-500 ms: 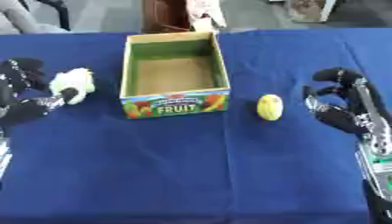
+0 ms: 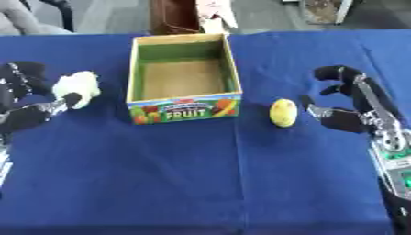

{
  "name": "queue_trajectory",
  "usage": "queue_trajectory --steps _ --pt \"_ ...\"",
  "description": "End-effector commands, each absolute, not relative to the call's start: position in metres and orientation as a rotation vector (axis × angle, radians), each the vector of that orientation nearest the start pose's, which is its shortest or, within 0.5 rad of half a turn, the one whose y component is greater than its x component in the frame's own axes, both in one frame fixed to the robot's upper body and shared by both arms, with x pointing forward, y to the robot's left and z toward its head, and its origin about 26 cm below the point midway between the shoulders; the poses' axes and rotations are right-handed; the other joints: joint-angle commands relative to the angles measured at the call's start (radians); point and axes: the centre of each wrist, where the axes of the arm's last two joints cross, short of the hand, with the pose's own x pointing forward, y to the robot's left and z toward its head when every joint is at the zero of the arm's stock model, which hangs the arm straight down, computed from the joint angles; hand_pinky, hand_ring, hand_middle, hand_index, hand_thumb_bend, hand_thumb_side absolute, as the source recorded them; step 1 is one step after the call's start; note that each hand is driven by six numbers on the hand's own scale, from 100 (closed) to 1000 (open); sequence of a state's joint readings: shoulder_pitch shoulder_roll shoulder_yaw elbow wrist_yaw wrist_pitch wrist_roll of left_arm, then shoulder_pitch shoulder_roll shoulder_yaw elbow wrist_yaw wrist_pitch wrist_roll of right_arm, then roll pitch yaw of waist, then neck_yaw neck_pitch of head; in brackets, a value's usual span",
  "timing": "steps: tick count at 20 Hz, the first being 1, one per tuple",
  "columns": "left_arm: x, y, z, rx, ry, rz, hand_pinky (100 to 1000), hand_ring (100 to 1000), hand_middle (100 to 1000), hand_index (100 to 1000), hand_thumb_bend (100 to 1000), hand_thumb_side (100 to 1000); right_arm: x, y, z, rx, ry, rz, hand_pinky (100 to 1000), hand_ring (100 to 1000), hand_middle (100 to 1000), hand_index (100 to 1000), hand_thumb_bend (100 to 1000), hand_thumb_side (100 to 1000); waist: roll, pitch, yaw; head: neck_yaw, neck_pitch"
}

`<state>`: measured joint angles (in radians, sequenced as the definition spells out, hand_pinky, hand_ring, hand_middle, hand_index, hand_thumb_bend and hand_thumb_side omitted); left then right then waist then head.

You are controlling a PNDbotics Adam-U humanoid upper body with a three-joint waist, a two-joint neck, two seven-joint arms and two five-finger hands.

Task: Pick up objects on the table and place them in the box.

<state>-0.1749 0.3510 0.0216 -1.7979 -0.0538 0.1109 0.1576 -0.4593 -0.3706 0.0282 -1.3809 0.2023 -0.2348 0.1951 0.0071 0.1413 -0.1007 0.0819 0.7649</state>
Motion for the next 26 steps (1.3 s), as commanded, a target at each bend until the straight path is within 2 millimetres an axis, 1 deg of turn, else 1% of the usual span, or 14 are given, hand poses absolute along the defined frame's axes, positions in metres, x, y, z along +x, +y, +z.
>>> queue_trajectory --steps 1,5,8,11,15,19,26 --pt "0.308 0.299 0.129 0.424 -1.893 -0.207 536 494 506 646 806 100 0.396 -0.302 0.122 -0.312 -1.933 0.854 625 796 689 759 362 100 0.0 -0.013 0.003 -0.004 0.005" --pt "0.308 0.298 0.129 0.42 -1.893 -0.21 536 494 506 647 806 100 0.404 -0.299 0.12 -0.316 -1.907 0.922 633 799 692 760 377 100 0.002 -0.013 0.005 -0.006 0.005" --pt "0.308 0.298 0.129 0.42 -1.893 -0.21 536 494 506 646 806 100 0.409 -0.299 0.117 -0.327 -1.884 0.955 672 805 699 759 396 100 0.003 -0.013 0.006 -0.007 0.005" --pt "0.308 0.298 0.129 0.421 -1.892 -0.209 536 494 505 646 806 100 0.411 -0.299 0.113 -0.336 -1.86 0.985 690 808 703 759 400 100 0.003 -0.012 0.007 -0.008 0.005" --pt "0.308 0.298 0.129 0.419 -1.891 -0.211 536 494 506 647 806 100 0.413 -0.299 0.107 -0.345 -1.83 1.014 715 812 706 754 404 100 0.002 -0.012 0.007 -0.009 0.005" --pt "0.308 0.298 0.129 0.42 -1.891 -0.21 536 494 506 646 806 100 0.414 -0.299 0.103 -0.356 -1.805 1.038 763 815 708 738 407 100 0.001 -0.012 0.009 -0.009 0.005" --pt "0.308 0.298 0.128 0.42 -1.89 -0.21 536 494 506 646 807 100 0.414 -0.299 0.098 -0.371 -1.778 1.062 789 817 710 710 407 100 -0.001 -0.012 0.011 -0.008 0.005"
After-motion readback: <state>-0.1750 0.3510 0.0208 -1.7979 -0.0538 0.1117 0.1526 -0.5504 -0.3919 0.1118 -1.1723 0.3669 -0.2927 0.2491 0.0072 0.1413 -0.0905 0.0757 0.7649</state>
